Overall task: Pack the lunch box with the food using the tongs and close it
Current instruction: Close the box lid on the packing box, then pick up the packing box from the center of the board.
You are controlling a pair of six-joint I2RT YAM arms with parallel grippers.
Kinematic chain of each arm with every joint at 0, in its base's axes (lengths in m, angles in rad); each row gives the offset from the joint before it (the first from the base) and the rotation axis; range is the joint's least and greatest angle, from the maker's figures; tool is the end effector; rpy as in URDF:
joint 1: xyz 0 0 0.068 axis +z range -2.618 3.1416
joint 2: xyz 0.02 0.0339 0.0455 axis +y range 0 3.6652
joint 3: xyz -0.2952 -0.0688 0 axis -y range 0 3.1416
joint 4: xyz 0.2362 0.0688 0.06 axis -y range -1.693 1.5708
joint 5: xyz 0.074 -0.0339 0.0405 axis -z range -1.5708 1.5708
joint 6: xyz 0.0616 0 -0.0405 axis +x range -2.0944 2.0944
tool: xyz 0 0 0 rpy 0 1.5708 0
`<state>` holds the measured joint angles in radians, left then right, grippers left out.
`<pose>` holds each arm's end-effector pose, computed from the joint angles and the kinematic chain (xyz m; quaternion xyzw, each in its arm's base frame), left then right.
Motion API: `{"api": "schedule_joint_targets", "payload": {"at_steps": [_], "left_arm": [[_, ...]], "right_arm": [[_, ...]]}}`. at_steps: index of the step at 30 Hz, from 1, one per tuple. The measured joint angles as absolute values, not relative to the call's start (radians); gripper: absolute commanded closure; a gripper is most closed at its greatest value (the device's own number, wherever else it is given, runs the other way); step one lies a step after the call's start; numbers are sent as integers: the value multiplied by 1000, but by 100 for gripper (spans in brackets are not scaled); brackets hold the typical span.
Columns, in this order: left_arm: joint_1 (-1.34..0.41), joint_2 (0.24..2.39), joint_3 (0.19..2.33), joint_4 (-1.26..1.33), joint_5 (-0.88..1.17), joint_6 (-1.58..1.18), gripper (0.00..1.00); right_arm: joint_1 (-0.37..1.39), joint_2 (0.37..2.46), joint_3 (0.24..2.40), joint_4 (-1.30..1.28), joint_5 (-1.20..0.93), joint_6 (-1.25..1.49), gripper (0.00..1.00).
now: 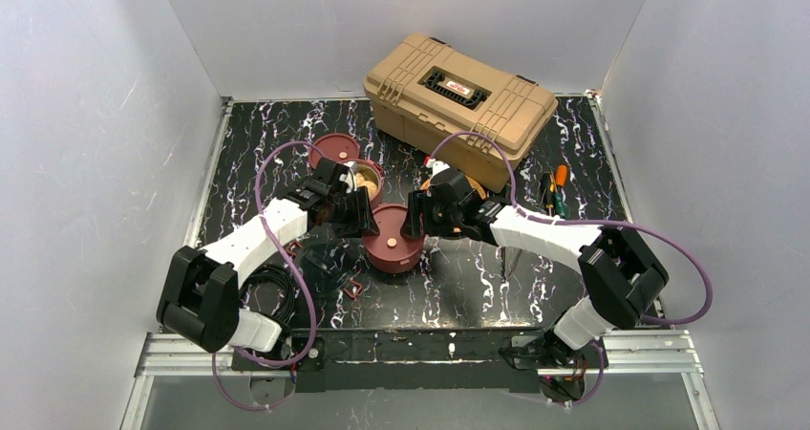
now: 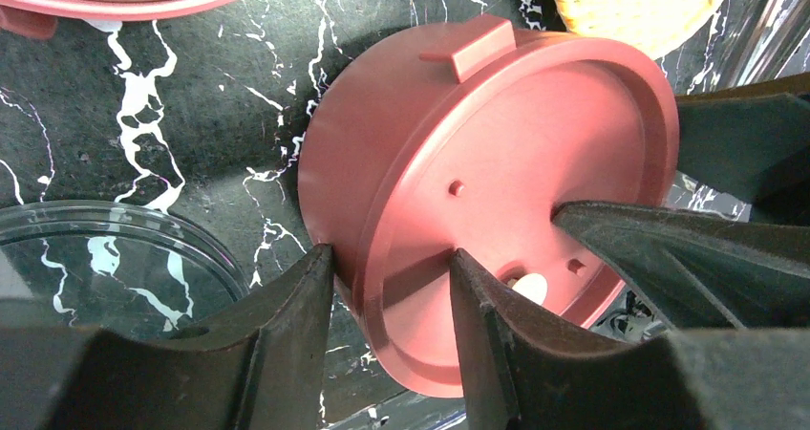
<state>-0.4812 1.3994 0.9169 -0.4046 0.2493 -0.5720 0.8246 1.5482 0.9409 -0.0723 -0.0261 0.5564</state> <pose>0.2511 -0.1482 0.2443 -0.0008 0.9358 -0.2684 0.2287 0.2344 0.2559 0.2379 -0.1262 0.8934 0.2836 0.3247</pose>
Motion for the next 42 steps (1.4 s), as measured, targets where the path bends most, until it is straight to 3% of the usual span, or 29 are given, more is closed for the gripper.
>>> {"api": "schedule_joint_targets", "payload": {"at_steps": [10, 17, 25, 33, 42], "left_arm": [[-533, 1358, 894, -410, 228, -596, 63], [-573, 1337, 904, -501, 250, -581, 45], [-485, 1308, 999, -675, 211, -498, 35], [-279, 1334, 1112, -696, 196, -433, 36], [-98, 1633, 1232, -580, 232, -427, 46]], "right_arm": [[819, 1555, 967, -56, -1, 408, 42], [825, 1559, 992, -69, 22, 351, 35], [834, 1512, 1010, -169, 93, 318, 25], [834, 1322, 1011, -240, 186, 311, 19], [834, 1174, 979, -265, 234, 333, 17]]}}
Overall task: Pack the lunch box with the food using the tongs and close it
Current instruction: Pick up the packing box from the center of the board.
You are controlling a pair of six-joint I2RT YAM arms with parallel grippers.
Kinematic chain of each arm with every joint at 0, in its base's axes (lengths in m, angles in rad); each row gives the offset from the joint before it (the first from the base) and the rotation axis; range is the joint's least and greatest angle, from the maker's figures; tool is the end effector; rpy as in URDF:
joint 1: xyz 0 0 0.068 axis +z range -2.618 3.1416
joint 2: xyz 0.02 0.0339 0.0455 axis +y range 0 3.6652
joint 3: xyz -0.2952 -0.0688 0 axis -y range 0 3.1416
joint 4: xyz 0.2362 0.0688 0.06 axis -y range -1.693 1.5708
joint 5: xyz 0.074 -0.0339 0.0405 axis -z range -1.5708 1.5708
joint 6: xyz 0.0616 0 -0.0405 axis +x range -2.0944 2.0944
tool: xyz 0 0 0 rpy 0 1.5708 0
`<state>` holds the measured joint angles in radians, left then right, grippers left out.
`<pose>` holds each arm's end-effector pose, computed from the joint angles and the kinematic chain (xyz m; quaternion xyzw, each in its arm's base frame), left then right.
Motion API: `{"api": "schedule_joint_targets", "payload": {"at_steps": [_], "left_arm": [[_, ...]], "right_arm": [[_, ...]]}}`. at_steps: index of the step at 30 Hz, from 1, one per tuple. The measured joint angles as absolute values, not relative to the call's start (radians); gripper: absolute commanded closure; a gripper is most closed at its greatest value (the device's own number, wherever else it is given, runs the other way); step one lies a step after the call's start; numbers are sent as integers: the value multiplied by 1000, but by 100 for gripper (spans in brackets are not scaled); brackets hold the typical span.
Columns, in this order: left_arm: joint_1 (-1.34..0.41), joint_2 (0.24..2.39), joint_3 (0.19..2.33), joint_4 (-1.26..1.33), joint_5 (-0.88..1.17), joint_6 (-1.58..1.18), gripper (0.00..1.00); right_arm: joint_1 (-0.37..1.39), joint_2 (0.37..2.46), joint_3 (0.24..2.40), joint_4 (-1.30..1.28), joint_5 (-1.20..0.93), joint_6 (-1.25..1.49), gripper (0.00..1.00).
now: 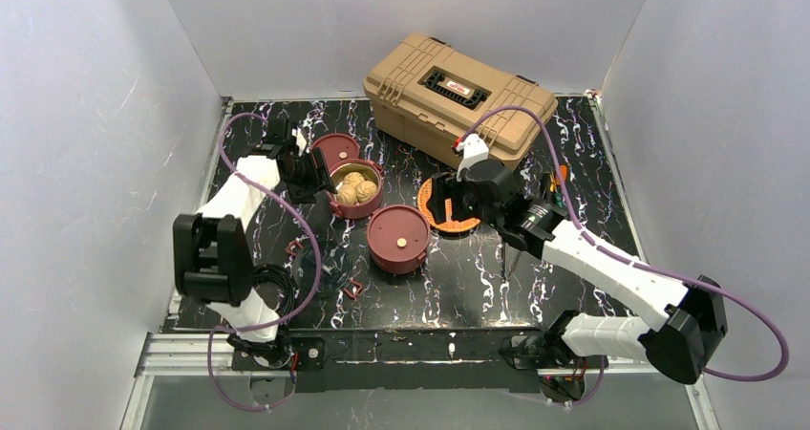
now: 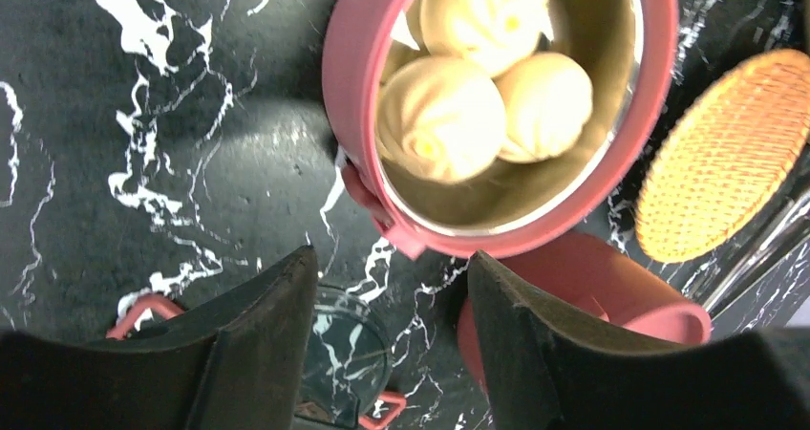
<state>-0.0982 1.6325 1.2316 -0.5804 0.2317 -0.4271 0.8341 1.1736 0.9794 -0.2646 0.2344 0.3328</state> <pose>0.3505 -0.0487 0.2599 -0.1225 0.9431 -0.1817 0.2499 0.1915 0.1898 0.3397 -0.1494 0.8325 0.2059 0.4922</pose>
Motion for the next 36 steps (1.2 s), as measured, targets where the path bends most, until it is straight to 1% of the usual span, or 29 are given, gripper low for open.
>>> {"api": "schedule_joint_targets", "payload": {"at_steps": [4, 9, 15, 19, 23, 31, 36], "left_arm": [[-91, 1745, 1282, -564, 249, -427, 50], [-91, 1823, 1336, -556, 255, -419, 59], [-91, 1868, 1365, -559, 227, -385, 81], [-91, 1878, 1365, -562, 203, -365, 89], [-91, 1878, 1375, -579, 180, -341, 100], [-91, 1878, 1443, -667, 107, -258, 100], [-91, 1848, 1497, -721, 100, -165, 100]], "right_arm": [[834, 1138, 938, -282, 240, 345, 16], [834, 1125, 908, -302, 245, 355, 16], [834, 1124, 905, -318, 264, 358, 16], [834, 1124, 905, -319, 269, 360, 16], [834, 1125, 905, -320, 272, 362, 16], [834, 1125, 905, -323, 287, 363, 15], [834, 1125, 905, -340, 304, 363, 14]]}}
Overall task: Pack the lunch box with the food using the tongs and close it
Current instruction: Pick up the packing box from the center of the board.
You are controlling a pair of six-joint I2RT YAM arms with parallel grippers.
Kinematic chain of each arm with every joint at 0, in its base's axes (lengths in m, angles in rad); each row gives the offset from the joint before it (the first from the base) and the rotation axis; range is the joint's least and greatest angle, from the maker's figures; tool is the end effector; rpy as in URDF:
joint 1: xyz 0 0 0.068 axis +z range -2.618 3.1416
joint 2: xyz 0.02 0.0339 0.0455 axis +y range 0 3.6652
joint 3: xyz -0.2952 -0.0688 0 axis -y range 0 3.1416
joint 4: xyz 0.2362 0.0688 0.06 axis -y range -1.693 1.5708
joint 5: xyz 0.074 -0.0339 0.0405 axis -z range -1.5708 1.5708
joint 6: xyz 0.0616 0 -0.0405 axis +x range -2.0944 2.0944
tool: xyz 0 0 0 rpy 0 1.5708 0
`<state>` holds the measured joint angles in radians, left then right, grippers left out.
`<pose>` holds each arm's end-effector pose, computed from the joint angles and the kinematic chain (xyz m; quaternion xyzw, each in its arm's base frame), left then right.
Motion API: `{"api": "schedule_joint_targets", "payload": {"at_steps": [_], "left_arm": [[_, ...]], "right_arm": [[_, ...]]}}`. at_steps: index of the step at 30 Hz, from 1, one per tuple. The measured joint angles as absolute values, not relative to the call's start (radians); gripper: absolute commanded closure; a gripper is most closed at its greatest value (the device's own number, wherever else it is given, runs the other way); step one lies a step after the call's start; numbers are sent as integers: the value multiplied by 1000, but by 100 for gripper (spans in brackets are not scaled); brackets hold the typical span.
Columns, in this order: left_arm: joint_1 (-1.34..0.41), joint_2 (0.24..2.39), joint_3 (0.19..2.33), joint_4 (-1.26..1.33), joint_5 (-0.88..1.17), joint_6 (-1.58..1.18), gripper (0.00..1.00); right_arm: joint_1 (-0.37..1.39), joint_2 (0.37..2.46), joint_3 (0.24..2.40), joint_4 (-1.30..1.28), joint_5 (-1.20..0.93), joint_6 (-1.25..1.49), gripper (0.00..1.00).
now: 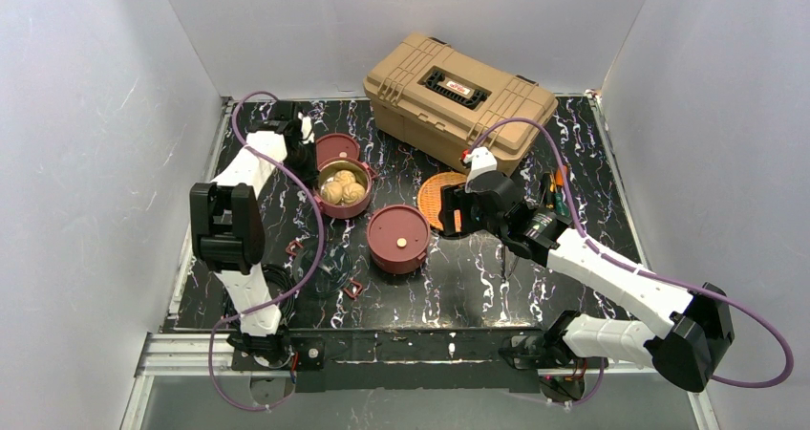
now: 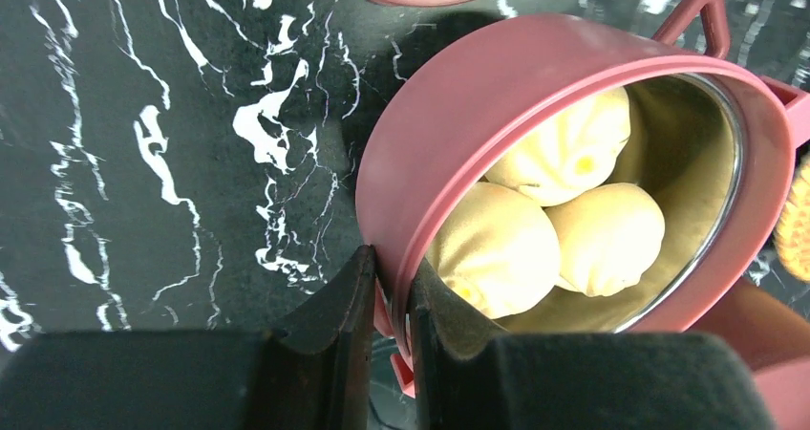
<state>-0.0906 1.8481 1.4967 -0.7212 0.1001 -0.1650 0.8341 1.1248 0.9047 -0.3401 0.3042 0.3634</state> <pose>0.4057 -0.0430 0.2536 -0.0237 0.9677 -0.0795 0.2380 0.1808 0.1718 0.3163 -0.1304 0.8582 0.1602 0.4700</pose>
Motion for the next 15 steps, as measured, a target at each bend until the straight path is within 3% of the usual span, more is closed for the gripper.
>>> {"api": "schedule_joint_targets", "payload": {"at_steps": [8, 15], "left_arm": [[-115, 1695, 1605, -834, 180, -7, 100], [-299, 1638, 1670, -938, 262, 113, 100]], "right_arm": [[834, 1120, 905, -364, 360, 363, 12], [833, 1068, 905, -397, 398, 364, 12]]}}
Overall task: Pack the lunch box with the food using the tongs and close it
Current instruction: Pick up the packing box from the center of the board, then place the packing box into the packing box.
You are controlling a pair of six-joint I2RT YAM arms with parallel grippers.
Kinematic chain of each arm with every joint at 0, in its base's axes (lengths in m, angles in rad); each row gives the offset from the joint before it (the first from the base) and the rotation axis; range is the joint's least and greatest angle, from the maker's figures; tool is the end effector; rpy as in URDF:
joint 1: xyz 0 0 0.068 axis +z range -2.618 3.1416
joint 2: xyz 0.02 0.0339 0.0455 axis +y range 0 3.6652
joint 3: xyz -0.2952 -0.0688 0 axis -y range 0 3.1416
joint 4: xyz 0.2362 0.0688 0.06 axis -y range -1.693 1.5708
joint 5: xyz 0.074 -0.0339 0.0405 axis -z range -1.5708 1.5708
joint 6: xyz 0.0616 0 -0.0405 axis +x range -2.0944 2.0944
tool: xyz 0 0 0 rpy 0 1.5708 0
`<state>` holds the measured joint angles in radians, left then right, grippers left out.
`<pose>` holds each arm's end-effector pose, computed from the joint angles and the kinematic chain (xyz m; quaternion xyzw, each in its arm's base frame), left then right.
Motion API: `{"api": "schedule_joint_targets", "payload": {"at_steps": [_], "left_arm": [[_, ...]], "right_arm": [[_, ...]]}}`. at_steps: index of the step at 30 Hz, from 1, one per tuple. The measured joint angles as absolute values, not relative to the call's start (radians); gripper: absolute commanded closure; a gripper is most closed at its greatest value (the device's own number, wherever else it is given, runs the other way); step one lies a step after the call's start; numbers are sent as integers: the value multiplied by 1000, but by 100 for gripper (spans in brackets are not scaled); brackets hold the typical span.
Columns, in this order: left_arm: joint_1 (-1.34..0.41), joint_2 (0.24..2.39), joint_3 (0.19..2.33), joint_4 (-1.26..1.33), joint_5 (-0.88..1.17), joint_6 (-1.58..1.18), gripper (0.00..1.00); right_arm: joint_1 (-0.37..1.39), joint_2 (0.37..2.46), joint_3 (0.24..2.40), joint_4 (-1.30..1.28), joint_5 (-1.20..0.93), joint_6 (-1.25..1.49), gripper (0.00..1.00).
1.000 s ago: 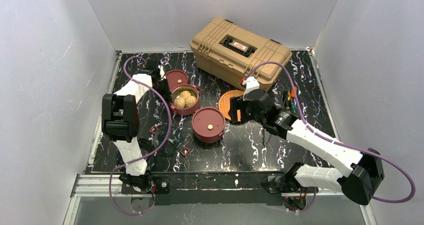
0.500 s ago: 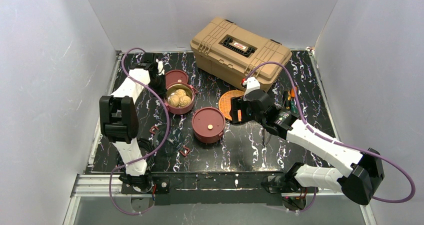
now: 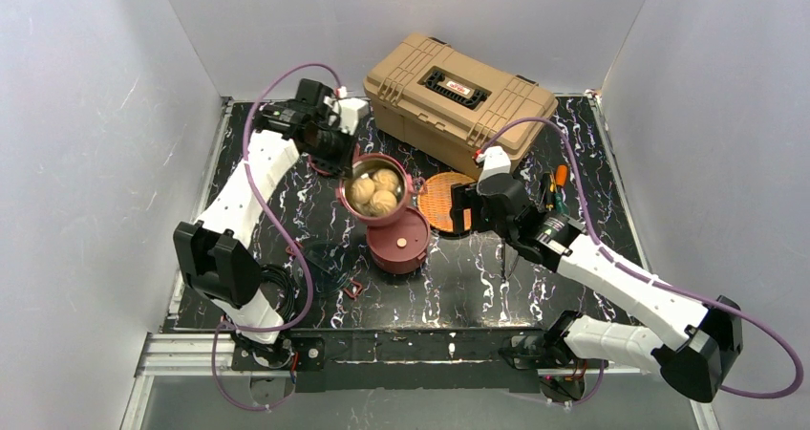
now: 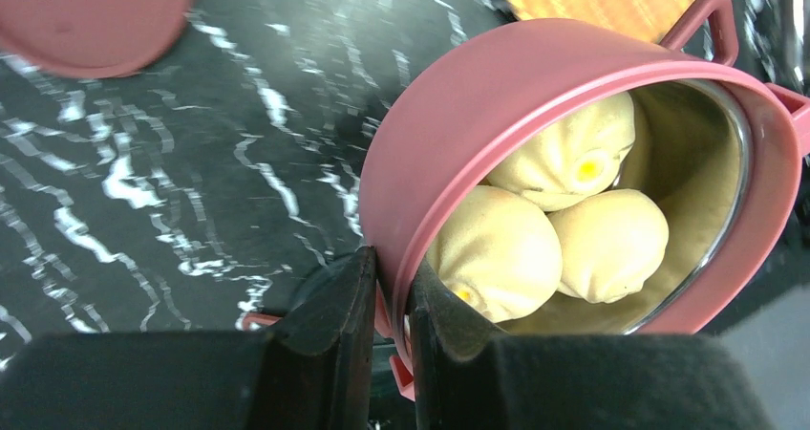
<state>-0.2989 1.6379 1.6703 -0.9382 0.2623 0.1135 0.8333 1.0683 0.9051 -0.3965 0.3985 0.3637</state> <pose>0.3358 -0.1202 0.3706 0.2336 0.9085 -0.1530 0.3108 0.1733 0.1552 0.3236 -0.1063 0.8564 0.1244 0.4898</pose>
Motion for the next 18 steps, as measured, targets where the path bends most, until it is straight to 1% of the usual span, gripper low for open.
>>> {"api": "schedule_joint_targets", "payload": {"at_steps": [6, 11, 18], "left_arm": [[-418, 1670, 1672, -1022, 318, 173, 99], [-503, 1723, 1674, -1056, 292, 217, 99], [-578, 1786, 1689, -1077, 239, 249, 99]], "right_arm": [[833, 961, 903, -412, 445, 380, 10], [833, 821, 888, -403, 509, 401, 9], [833, 781, 864, -403, 547, 424, 9]]}}
